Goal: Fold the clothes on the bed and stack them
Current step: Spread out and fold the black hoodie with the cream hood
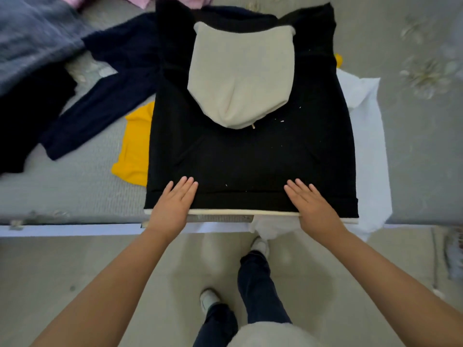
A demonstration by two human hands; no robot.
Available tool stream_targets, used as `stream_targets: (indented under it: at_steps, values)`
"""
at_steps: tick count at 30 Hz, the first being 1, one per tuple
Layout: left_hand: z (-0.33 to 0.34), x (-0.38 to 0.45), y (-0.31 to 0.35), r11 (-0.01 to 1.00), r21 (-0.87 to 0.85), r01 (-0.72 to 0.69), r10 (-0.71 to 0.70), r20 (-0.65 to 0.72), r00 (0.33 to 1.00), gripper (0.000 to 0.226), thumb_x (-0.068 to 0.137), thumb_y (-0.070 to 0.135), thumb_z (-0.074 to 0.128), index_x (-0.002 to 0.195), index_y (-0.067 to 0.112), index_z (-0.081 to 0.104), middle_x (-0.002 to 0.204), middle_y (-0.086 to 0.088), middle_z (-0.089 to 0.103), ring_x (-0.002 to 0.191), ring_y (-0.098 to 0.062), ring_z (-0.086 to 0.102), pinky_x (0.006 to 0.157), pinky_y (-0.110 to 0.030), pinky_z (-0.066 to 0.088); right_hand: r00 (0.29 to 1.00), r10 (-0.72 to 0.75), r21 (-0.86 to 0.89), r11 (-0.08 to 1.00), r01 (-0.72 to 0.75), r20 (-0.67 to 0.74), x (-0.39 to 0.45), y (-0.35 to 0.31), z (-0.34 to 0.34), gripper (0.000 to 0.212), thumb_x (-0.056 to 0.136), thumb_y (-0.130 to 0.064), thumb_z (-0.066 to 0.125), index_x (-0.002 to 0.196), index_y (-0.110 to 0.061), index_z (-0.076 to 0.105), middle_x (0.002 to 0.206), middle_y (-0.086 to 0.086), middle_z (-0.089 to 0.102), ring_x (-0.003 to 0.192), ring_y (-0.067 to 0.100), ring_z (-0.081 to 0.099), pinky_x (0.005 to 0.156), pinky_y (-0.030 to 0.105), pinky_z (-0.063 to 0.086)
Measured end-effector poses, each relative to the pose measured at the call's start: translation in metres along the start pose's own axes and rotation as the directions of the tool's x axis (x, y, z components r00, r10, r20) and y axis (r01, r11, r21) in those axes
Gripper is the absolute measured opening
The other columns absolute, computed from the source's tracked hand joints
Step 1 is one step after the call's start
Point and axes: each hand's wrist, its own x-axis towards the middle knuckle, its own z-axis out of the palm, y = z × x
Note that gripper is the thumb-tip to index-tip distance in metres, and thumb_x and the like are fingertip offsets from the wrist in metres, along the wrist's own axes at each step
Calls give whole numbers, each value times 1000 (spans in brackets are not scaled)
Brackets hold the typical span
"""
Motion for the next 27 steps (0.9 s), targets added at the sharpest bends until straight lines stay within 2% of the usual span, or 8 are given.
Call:
stream_targets:
  at_steps: [3, 10, 13, 16, 18, 20, 24, 27]
  values:
    - [-10, -35, -2, 1000, 4, -23, 23, 17, 1000, 70, 89, -6, 32, 146, 11, -4, 155, -5, -4, 143, -18, -6, 113, -31, -8, 975, 70, -26, 998, -66, 213, -27, -21, -15, 69, 90, 3, 35, 146, -12, -2, 156, 3, -6, 143, 18, -5, 114, 28, -7]
    - [7, -137, 2, 996, -13, -89, 90, 98, 991, 65, 91, -2, 28, 146, 10, -4, 155, -6, -4, 143, -18, -4, 114, -30, -5, 954, 58, -8, 998, -59, 293, -114, -77, -12, 71, 89, 7, 35, 147, -16, 3, 156, 0, 2, 143, 12, 1, 114, 25, -2]
    - [10, -146, 9, 996, -86, 9, 0, 106, 994, 65, 91, -4, 32, 146, 10, 1, 156, -6, 1, 143, -17, 0, 114, -30, -2, 942, 54, -37, 998, -44, 331, -122, -83, -15, 69, 89, 6, 34, 147, -16, 4, 156, 0, 6, 143, 12, 6, 115, 27, 2]
    - [-18, -125, 13, 982, -137, 130, -130, 9, 991, 55, 88, -4, 42, 140, 7, 28, 148, -10, 28, 137, -22, 24, 110, -31, 18, 948, 145, -77, 989, -129, 282, -99, -76, -40, 64, 90, 3, 34, 147, -16, 11, 155, 1, 16, 141, 13, 17, 114, 29, 7]
    - [-40, -108, 8, 970, -151, 188, -197, -43, 980, 34, 84, -4, 47, 116, 8, 49, 122, -13, 53, 111, -28, 49, 85, -32, 37, 971, 178, -82, 983, -166, 161, -76, -64, -64, 56, 89, 1, 37, 143, -13, 28, 147, 6, 35, 134, 18, 35, 111, 30, 14]
    - [-63, -90, -2, 961, -110, 253, -259, -45, 965, 19, 85, -1, 49, 101, 8, 50, 102, -12, 59, 90, -29, 56, 66, -32, 34, 991, 131, -147, 981, -131, -5, -49, -49, -90, 42, 88, -2, 41, 128, -9, 51, 123, 12, 59, 112, 27, 54, 102, 31, 26]
    - [-105, -38, -27, 967, -28, 255, -256, -168, 952, 15, 88, 2, 45, 100, 7, 51, 100, -14, 60, 94, -33, 55, 69, -34, 33, 997, 67, -342, 937, -71, -25, 12, -23, -143, 19, 89, -8, 44, 96, -5, 61, 87, 14, 65, 81, 32, 58, 69, 30, 32]
    - [-148, 21, -44, 969, 21, 246, -233, -244, 941, 16, 89, 4, 41, 97, 8, 54, 99, -12, 61, 98, -33, 54, 82, -37, 33, 992, 116, -355, 930, -92, 45, 77, 7, -184, 16, 89, -11, 47, 90, -12, 62, 89, 9, 64, 90, 29, 58, 76, 30, 33]
